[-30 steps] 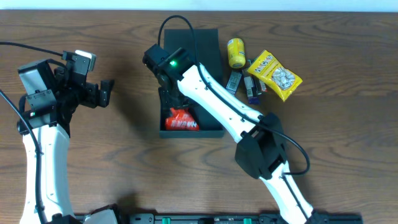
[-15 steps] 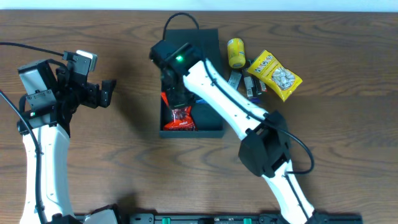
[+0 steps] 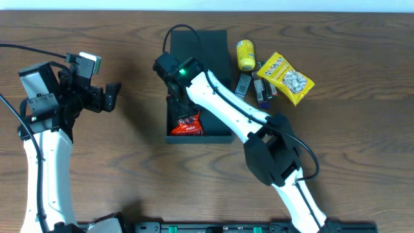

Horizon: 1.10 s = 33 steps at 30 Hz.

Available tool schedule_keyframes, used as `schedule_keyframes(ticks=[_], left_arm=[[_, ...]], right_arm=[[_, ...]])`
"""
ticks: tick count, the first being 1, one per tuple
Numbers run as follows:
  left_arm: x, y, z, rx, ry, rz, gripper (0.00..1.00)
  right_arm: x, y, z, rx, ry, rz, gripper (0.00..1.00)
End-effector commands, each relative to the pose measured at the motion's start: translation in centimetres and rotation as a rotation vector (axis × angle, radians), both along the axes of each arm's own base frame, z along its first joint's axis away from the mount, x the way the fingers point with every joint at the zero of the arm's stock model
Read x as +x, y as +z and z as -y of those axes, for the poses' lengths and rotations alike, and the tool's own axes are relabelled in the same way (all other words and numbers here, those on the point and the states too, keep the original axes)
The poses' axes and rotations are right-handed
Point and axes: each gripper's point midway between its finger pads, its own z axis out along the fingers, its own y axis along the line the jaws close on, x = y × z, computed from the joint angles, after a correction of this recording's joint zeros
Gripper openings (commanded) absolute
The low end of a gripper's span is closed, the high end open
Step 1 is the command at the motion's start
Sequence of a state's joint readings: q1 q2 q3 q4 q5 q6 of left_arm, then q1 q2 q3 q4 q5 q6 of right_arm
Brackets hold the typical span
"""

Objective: Pack container
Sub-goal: 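Press the red bag down into the box beside the blue bar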

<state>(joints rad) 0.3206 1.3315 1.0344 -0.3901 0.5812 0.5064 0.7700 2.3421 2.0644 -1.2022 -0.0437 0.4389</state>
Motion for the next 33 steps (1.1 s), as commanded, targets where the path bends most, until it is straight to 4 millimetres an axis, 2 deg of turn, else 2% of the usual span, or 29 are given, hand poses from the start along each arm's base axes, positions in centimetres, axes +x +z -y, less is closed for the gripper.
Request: schedule_keyframes(ticks=[1,4,8,13,17,21,23,29,33], left_arm=[[0.3,1.0,0.0,0.008,-0.021,0.029,0.95],[0.3,1.0,0.0,0.008,-0.021,0.029,0.95],[0.3,1.0,0.0,0.006,-0.019,0.028,0.95],[0.3,1.0,-0.1,0.007,-0.017,0.028,0.95],[0.4,1.0,-0.1,0.008,-0.016,0.028,0.95],[0.4,1.0,-0.1,0.008,-0.017,0.028,0.95],[0.4,1.0,-0.1,0.008,-0.017,0.028,0.95],[0.4,1.0,-0.1,0.008,-0.016,0.028,0.95],[0.3,1.0,-0.1,0.008,-0.016,0.027,0.95]], right_arm=[[-0.9,-0.9,0.1,0.012,0.017,-0.016,0.01],[-1.0,-2.1,0.2,0.01,0.017,-0.018,0.01],[-1.0,-1.9,0.3,0.011,0.033,-0.016,0.01],[0.0,1.5,0.2,0.029,0.048,0.021,0.01],[2.2,5.1,0.1,0.054,0.033,0.131,0.01],[4.1,6.2,-0.3,0.077,0.036,0.219,0.01],[4.6,5.8,-0.3,0.08,0.03,0.224,0.01],[5.3,1.8,-0.7,0.048,0.029,0.203,0.01],[4.2,0.4,-0.7,0.041,0.056,0.141,0.01]])
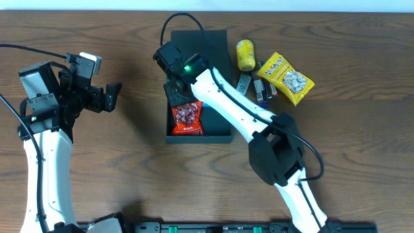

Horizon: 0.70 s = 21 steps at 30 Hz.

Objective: Pack container
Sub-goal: 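Press the red bag down into the box beside the blue bar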

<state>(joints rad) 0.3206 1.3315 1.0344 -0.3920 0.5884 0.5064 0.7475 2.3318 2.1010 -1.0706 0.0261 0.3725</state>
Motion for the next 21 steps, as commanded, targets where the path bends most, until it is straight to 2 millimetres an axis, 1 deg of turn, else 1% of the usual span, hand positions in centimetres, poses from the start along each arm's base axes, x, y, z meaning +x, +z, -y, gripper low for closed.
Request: schedule_keyframes(ticks=[1,7,12,15,17,21], left_arm=[[0.4,1.0,-0.3,0.015,-0.009,0.027,0.95],[0.4,1.0,-0.3,0.015,-0.009,0.027,0.95],[0.4,1.0,-0.3,0.015,-0.009,0.027,0.95],[0.4,1.0,-0.3,0.015,-0.009,0.027,0.95],[0.4,1.0,-0.3,0.015,-0.009,0.027,0.95],[0.4,1.0,-0.3,0.012,-0.006,0.025,0.95]], right_arm=[[-0.6,-1.8,0.3,-0.025,0.038,-0.05,0.01],[-0.8,-1.8,0.3,-0.03,0.076,-0.05,0.01],[0.0,-1.8,0.9,-0.051,0.059,-0.025,0.01],[-0.8,-2.2,0.5,-0.021,0.071,-0.073,0.01],[-1.6,-2.9,0.1,-0.01,0.084,-0.105,0.01],[-2.8,-4.7,-0.1,-0.043,0.103,-0.144,0.01]])
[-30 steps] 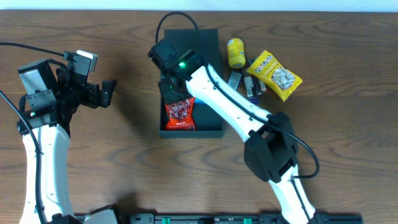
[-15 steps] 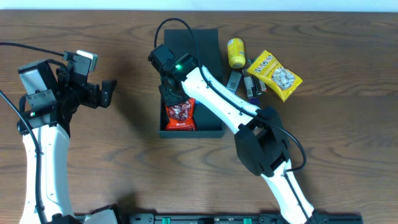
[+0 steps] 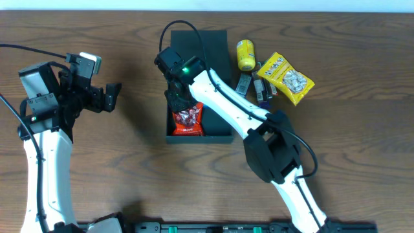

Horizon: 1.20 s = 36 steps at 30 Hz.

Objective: Pack container
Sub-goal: 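Press the red bag down into the box beside the blue bar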

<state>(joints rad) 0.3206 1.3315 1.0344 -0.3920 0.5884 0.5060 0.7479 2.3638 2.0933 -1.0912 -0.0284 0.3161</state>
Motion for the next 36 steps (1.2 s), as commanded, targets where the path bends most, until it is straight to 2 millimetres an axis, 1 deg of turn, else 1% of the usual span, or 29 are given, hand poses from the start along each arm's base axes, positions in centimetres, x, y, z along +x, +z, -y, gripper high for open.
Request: schedule_keyframes(ticks=[1,4,11,14,18,21,23,25,26,30,34,36], left_arm=[[0.4,1.0,-0.3,0.012,-0.006,0.026,0.95],[0.4,1.0,-0.3,0.01,-0.005,0.025,0.95],[0.4,1.0,-0.3,0.01,-0.005,0.025,0.95],[0.4,1.0,-0.3,0.01,-0.005,0.025,0.95],[0.4,1.0,-0.3,0.01,-0.005,0.025,0.95],[0.4,1.0,-0.3,0.01,-0.005,0.025,0.95],[0.4,1.0,-0.3,0.01,-0.005,0.025,0.95],[0.4,1.0,-0.3,0.01,-0.005,0.025,0.95],[0.4,1.0,-0.3,0.009,-0.005,0.025,0.95],[0.4,1.0,-0.3,0.009,-0.005,0.025,0.95],[0.4,1.0,-0.3,0.009,-0.005,0.025,0.95],[0.4,1.0,-0.3,0.009,-0.005,0.025,0.95]], right_arm=[[-1.8,-3.1,0.0,-0.04,0.04,-0.08,0.01],[-2.0,-3.7,0.2,-0.053,0.041,-0.093,0.01],[-1.4,-3.4,0.3,-0.043,0.03,-0.084,0.01],[-1.0,-1.7,0.5,-0.029,0.023,-0.069,0.01],[-0.2,2.7,0.6,0.022,0.012,-0.013,0.01],[-0.8,4.9,1.3,0.03,0.022,-0.007,0.01],[-1.7,5.6,1.6,0.028,0.063,-0.028,0.01],[-2.8,5.5,1.7,0.023,0.096,-0.066,0.01],[-3.2,5.1,1.6,0.021,0.11,-0.081,0.02],[-4.4,3.0,1.0,0.003,0.141,-0.114,0.01],[-5.5,1.2,0.1,0.036,0.162,-0.148,0.01],[-6.1,0.0,-0.1,0.051,0.167,-0.173,0.01]])
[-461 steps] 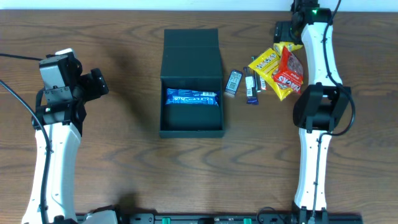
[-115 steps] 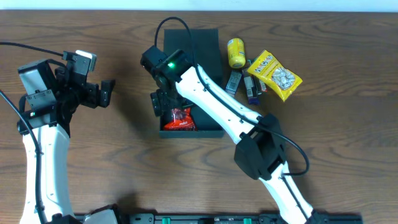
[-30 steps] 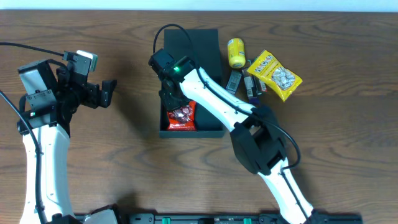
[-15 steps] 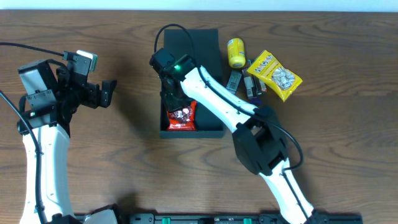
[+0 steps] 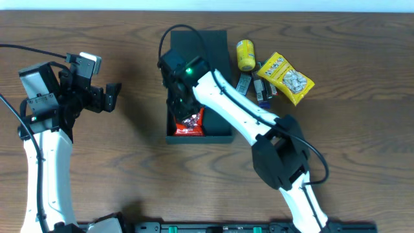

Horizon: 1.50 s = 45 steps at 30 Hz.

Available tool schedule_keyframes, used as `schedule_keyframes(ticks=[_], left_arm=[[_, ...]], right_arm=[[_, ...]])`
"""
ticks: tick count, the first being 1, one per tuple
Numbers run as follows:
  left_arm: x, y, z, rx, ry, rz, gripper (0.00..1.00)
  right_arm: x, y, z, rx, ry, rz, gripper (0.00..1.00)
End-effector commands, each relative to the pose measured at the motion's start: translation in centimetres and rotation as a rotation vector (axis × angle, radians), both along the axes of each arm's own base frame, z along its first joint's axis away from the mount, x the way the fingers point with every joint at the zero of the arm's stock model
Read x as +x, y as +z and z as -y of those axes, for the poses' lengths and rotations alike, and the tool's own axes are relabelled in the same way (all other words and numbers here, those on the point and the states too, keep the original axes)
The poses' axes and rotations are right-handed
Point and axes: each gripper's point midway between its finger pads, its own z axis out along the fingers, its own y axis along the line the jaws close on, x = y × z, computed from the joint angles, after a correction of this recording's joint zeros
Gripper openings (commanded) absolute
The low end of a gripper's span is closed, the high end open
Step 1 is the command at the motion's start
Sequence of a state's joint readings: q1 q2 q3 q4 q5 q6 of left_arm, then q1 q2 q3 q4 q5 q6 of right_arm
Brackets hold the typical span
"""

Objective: Pack container
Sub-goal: 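Press the red bag down into the box beside the blue bar, then open the right gripper and withdraw it from the box, then grasp the yellow HACKS candy bag with the right gripper and lift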

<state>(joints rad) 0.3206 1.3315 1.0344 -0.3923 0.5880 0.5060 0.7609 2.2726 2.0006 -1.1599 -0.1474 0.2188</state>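
Observation:
An open black container [image 5: 217,71] lies at the table's middle. In its near left corner sits a red snack packet [image 5: 191,124]. My right gripper [image 5: 183,109] reaches down into the container and covers the packet's far end; its fingers are hidden under the wrist, so contact cannot be judged. My left gripper [image 5: 114,96] hangs over the bare table well to the left of the container, its fingers spread and nothing between them.
Right of the container lie a yellow can [image 5: 245,54], a yellow bag of nuts [image 5: 285,78] and several small dark bars and sticks [image 5: 253,86]. The right arm stretches across the container's near right side.
My right gripper has shifted slightly nearer and to the right, covering more of the red packet. The left arm and the loose items have not moved.
My right gripper stood over the red packet inside the container. Then it was farther back, with the packet lying flat and mostly visible. After that it was over the packet's far end again, and now it covers still more of it.

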Motion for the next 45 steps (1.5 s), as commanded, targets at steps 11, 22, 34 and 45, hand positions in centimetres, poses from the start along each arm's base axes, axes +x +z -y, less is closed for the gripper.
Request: schedule_keyframes(ticks=[11,22,34,45], left_arm=[[0.4,1.0,-0.3,0.01,-0.005,0.026,0.95],[0.4,1.0,-0.3,0.009,-0.005,0.026,0.95],[0.4,1.0,-0.3,0.003,-0.001,0.023,0.95],[0.4,1.0,-0.3,-0.008,0.009,0.018,0.95]], right_arm=[[-2.6,-4.3,-0.3,0.027,0.041,-0.087,0.01],[0.4,1.6,-0.6,0.15,0.042,0.007,0.01],[11.7,10.5,17.9,-0.146,-0.314,0.415,0.01],[12.2,3.4,29.3,-0.421,-0.353,0.301,0.66]])
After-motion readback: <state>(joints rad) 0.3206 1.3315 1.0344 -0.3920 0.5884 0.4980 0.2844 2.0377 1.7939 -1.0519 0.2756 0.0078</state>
